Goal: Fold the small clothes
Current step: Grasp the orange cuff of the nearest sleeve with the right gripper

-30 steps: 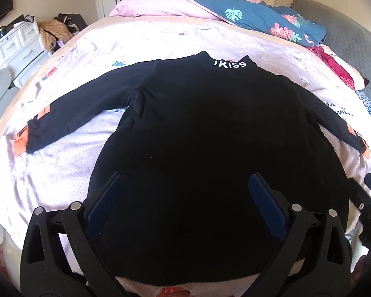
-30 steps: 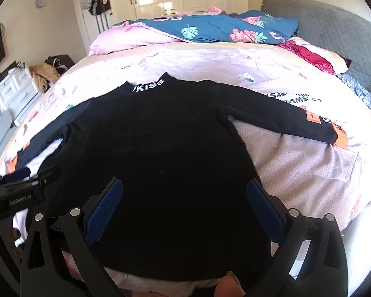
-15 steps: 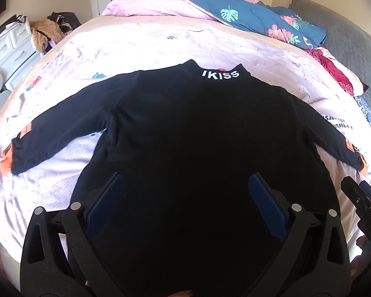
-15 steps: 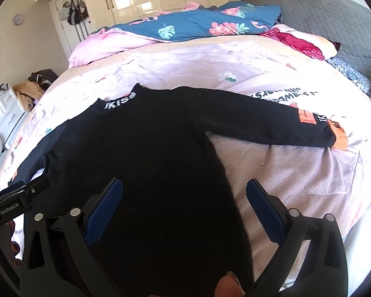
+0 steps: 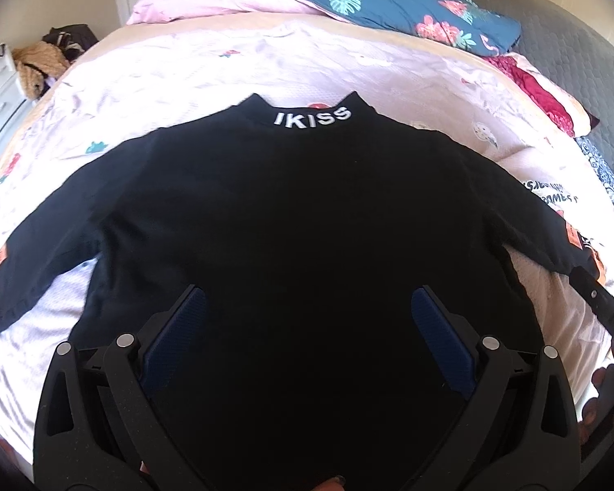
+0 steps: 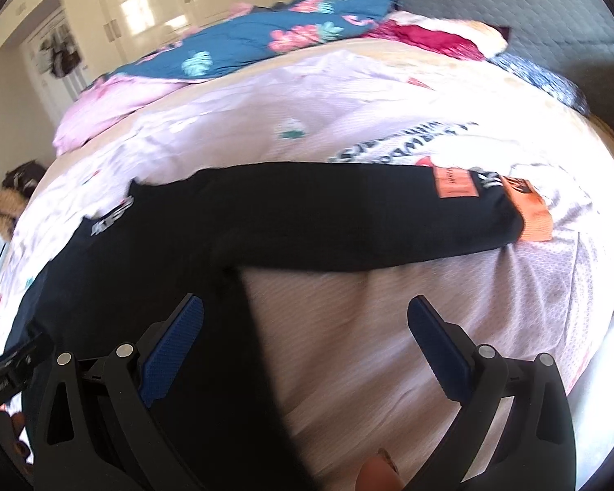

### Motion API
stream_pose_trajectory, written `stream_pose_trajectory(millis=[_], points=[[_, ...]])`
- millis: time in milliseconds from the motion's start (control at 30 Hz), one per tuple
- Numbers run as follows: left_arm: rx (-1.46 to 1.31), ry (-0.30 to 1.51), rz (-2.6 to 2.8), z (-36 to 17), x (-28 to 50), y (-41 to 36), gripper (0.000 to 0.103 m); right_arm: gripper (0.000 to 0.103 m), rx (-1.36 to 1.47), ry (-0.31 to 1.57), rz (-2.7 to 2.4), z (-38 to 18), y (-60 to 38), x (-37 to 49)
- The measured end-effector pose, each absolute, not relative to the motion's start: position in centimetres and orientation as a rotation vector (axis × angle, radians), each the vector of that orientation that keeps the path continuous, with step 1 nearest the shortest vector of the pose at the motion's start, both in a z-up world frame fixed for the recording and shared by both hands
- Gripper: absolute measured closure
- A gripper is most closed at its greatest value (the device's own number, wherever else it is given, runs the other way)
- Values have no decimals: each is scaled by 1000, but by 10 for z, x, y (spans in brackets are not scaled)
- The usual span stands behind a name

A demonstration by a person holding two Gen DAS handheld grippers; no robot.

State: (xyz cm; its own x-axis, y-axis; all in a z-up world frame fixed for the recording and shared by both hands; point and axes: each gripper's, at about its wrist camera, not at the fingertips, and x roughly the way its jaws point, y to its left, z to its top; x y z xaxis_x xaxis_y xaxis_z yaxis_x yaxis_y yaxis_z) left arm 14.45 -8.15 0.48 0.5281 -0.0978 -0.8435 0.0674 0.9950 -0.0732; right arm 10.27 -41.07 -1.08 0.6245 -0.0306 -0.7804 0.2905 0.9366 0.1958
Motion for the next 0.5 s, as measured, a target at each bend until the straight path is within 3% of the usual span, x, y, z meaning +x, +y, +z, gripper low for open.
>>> stream_pose_trajectory(millis=[500], points=[[-7,1023,-115,-5,187,-111,8,4,515,937,-386,-51,-503,129]])
